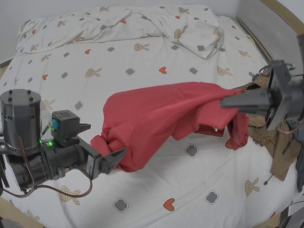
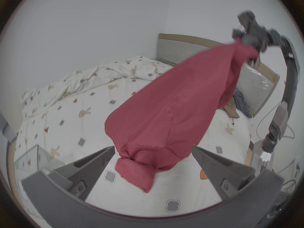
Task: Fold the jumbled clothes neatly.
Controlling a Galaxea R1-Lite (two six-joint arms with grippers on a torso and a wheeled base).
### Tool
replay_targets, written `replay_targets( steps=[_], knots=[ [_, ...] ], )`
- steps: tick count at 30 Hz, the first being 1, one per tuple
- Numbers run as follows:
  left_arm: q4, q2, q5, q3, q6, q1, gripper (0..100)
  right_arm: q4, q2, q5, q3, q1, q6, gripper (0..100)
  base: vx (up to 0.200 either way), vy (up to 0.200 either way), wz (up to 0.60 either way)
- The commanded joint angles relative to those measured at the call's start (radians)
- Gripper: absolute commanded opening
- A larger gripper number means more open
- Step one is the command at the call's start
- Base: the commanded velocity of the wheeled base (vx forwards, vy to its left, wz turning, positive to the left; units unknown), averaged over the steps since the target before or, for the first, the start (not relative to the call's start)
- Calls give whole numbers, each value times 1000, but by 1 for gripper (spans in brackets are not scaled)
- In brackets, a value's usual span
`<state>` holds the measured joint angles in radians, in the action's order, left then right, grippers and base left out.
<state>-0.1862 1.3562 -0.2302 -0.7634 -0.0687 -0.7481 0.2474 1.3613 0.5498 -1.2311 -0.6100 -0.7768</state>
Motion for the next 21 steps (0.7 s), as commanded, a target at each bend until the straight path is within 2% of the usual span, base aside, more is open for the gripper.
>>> replay_targets(
  steps=[1,5,10,11,20,21],
  knots=[
    [-59,118,-103,-42,-98,-140,100,58,22,127,-177,50,-93,0,0,0,0],
    [-148,189,-170,-45,-118,-205,100,58,58,137,-200,41,-128,0,0,0,0],
    [-190,210,-178,-48,-132,-258,100,59,65,141,-189,39,-131,0,0,0,0],
    [-191,208,-178,-54,-131,-293,100,59,65,145,-179,39,-133,0,0,0,0],
    [-236,293,-198,-59,-103,-315,100,59,58,154,-168,38,-133,0,0,0,0],
    [-286,331,-255,-62,-98,-306,100,59,53,154,-160,38,-133,0,0,0,0]
  ],
)
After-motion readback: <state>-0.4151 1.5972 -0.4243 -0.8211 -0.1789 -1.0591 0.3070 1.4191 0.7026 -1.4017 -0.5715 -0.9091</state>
